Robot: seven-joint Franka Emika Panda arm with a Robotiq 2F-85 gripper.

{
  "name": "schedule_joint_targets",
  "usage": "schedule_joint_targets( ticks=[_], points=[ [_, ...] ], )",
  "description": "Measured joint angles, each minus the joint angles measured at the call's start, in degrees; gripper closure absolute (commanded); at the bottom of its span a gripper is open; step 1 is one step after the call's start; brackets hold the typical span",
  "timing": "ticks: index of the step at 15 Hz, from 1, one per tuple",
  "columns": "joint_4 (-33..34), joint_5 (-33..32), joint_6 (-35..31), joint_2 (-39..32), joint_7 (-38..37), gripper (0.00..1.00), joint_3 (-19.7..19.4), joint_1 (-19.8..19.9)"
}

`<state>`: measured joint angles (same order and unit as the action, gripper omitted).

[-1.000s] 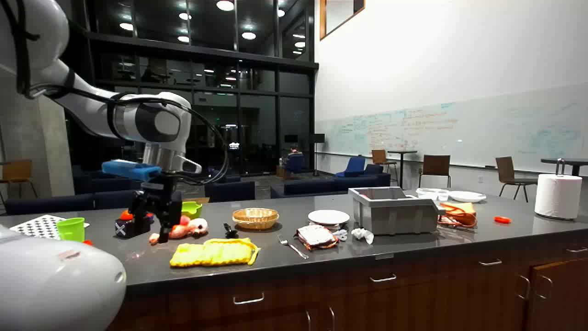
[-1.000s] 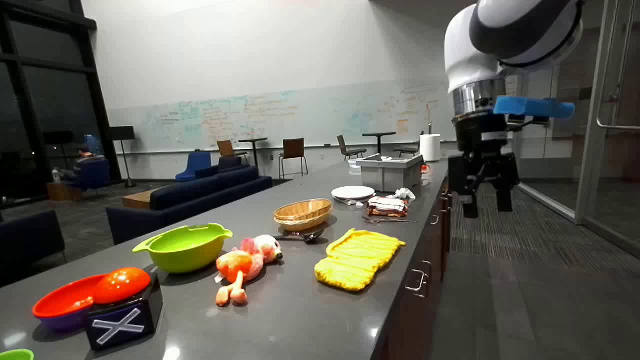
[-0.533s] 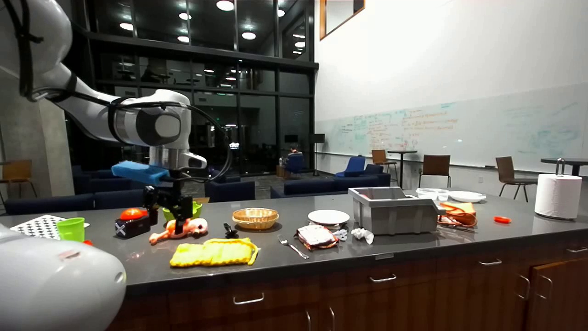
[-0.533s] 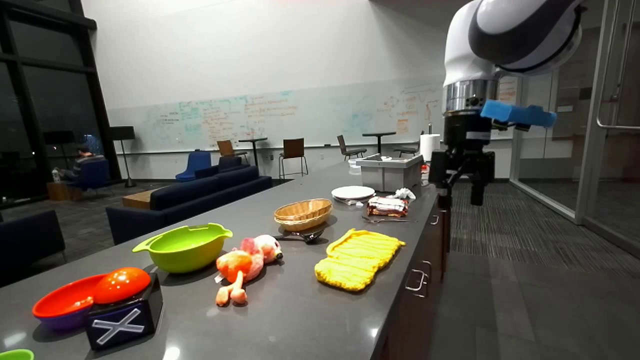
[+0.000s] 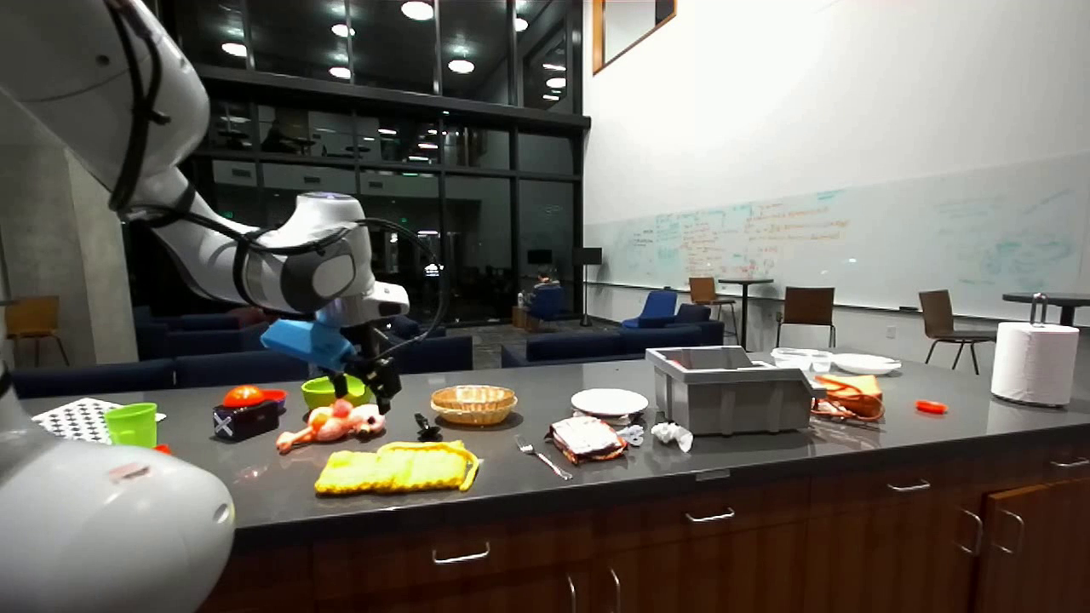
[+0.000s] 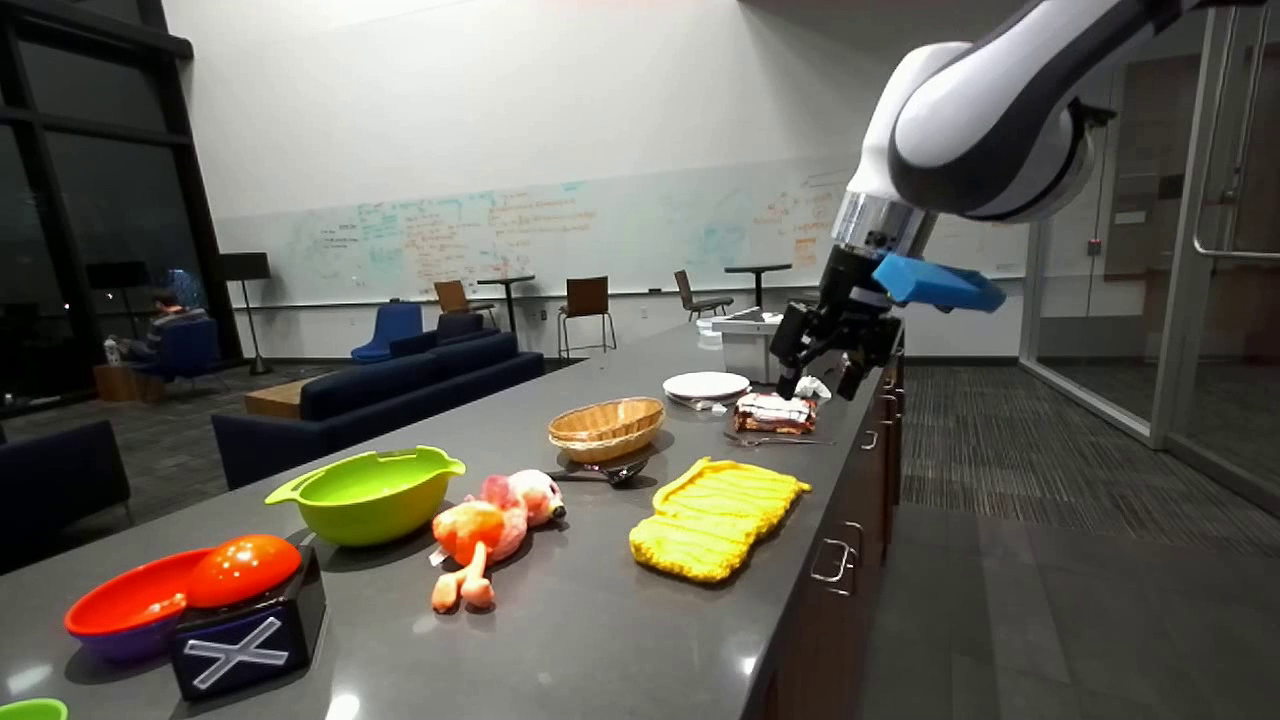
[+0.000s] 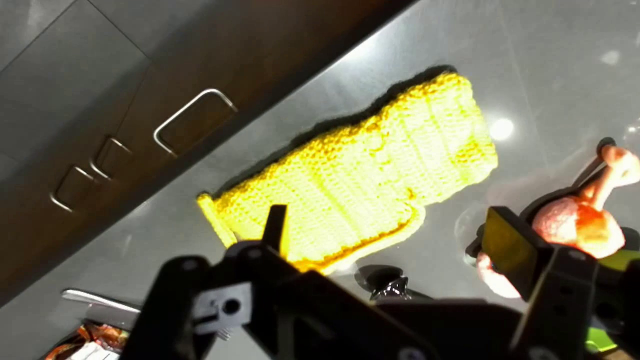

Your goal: Use the yellow cloth to clean the counter

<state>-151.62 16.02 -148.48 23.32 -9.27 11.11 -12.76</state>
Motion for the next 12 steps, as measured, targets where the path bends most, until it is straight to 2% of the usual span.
schedule_joint_targets(
  ticks=[6, 12],
  points=[
    [6.6, -1.7, -7.5, -13.0, -0.4, 0.00, 1.1, -0.1],
    [14.4, -8.7, -7.0, -23.0, -2.7, 0.00, 1.5, 0.0]
  ],
)
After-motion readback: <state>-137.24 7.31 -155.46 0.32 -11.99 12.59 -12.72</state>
